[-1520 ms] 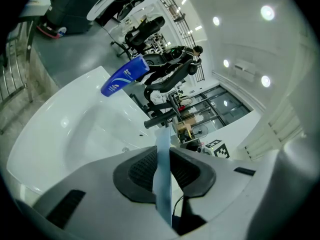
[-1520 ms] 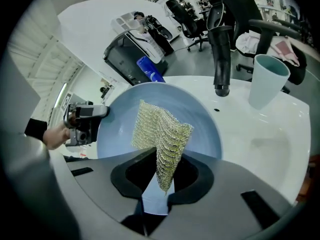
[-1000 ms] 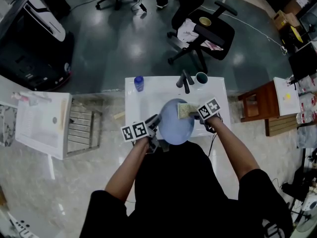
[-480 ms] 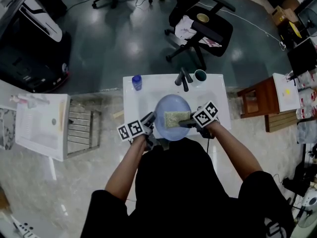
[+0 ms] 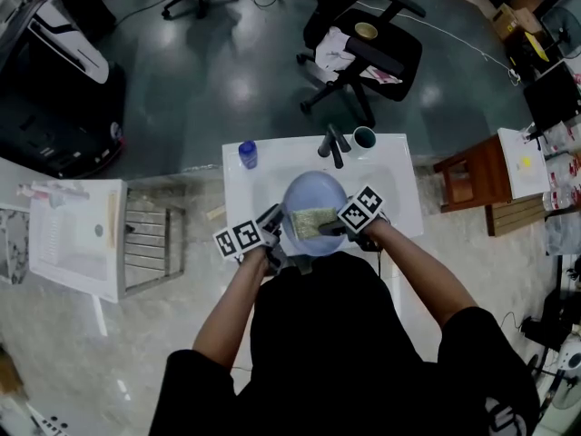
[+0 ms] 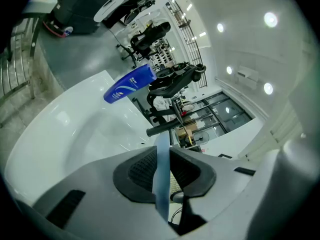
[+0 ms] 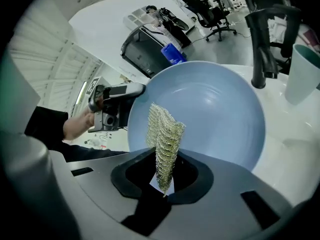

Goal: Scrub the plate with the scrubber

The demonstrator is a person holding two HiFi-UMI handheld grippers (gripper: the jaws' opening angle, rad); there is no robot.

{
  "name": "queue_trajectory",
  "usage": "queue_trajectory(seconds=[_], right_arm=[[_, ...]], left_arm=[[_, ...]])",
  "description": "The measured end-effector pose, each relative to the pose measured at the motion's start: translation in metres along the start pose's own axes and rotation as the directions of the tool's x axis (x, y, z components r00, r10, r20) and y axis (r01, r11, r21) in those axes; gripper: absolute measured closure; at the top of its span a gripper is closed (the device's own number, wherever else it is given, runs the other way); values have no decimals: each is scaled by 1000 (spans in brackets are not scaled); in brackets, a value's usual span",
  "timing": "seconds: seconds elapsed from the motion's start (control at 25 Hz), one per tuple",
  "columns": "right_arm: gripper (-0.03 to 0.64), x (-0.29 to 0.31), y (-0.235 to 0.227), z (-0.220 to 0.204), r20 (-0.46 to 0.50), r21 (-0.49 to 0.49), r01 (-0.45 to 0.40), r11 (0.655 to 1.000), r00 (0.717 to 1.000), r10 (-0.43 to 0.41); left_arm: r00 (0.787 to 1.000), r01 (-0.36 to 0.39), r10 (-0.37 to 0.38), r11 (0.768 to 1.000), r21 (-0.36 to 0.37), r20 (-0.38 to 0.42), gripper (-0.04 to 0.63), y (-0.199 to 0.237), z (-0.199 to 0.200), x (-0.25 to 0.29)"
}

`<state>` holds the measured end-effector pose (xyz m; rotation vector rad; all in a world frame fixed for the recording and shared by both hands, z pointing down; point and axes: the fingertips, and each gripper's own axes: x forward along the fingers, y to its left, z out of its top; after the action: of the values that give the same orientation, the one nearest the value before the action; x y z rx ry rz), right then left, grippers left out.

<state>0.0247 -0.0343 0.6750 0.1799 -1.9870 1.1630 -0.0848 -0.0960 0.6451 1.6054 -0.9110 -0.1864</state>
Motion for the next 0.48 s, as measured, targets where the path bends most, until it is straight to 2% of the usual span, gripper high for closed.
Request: queue_trajectory(seconds=[0.28, 0.48], right_arm=[[551, -23, -45, -17, -43, 42, 92, 995, 995, -90], [551, -34, -74, -28, -49, 80, 127, 989, 991, -123]], left_arm=[[999, 31, -30, 999, 13, -24, 525, -13, 0, 12], [999, 25, -25, 1000, 3, -35, 527, -12, -5, 19]])
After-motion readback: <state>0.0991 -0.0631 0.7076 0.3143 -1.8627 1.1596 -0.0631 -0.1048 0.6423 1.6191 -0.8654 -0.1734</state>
